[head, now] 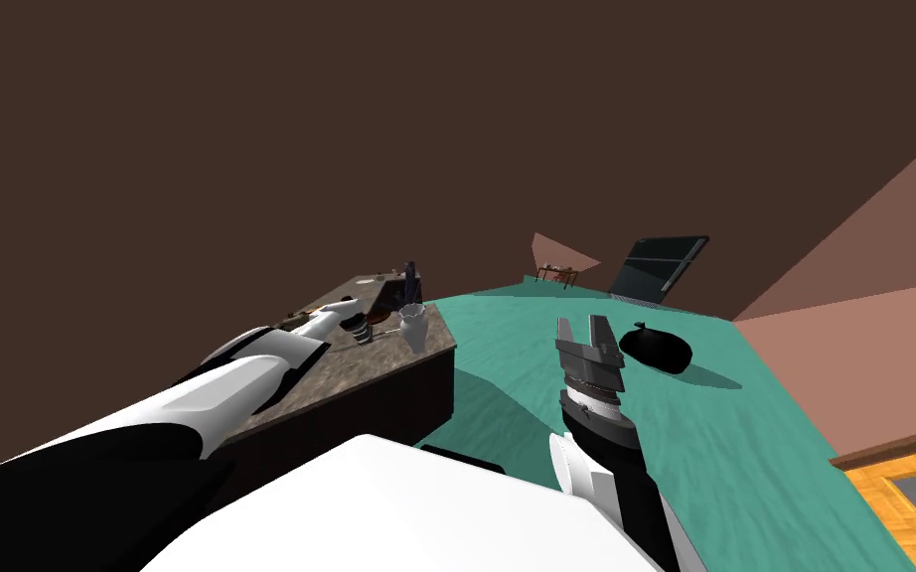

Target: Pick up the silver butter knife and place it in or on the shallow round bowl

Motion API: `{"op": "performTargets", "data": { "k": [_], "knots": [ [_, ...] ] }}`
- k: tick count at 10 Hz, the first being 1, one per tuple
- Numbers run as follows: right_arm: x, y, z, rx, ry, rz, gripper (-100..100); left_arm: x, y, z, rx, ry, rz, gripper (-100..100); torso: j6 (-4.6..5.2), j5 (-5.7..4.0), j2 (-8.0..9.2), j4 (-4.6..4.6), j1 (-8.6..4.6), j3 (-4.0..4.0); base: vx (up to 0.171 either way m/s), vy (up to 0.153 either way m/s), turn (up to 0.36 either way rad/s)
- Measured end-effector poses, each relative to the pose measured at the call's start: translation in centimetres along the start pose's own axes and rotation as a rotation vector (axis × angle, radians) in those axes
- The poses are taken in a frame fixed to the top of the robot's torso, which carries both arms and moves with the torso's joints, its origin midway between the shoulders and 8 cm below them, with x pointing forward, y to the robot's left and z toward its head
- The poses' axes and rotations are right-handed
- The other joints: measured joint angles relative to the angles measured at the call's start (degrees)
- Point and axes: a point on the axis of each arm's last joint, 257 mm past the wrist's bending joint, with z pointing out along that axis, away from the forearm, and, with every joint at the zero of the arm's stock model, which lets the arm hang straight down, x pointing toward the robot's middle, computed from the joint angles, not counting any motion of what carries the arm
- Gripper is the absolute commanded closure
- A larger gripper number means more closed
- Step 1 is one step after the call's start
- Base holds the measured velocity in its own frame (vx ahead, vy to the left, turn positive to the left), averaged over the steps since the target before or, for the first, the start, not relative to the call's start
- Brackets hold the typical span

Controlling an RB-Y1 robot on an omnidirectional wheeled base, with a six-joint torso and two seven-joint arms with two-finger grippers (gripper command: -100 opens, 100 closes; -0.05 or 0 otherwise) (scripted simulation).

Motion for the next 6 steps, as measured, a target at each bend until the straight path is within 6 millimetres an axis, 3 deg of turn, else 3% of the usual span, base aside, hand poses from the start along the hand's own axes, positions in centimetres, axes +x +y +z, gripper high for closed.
{"op": "performTargets", "data": {
  "k": [3, 6],
  "knots": [
    [0.0, 0.0, 0.0, 0.000, 0.000, 0.000, 0, -1.4, -0.9, -1.0, 0.031, -0.012, 0.019, 100, -0.07, 0.04, -0.05, 0.01, 0.22, -0.02, 0.042, -0.085, 0.088],
    [0.0, 0.0, 0.0, 0.000, 0.000, 0.000, 0, -4.2, -2.5, -2.3, 0.081, -0.040, 0.043, 100, -0.10, -0.05, -0.22, -0.03, -0.11, -0.11, 0.094, -0.172, 0.175]
  ]
}}
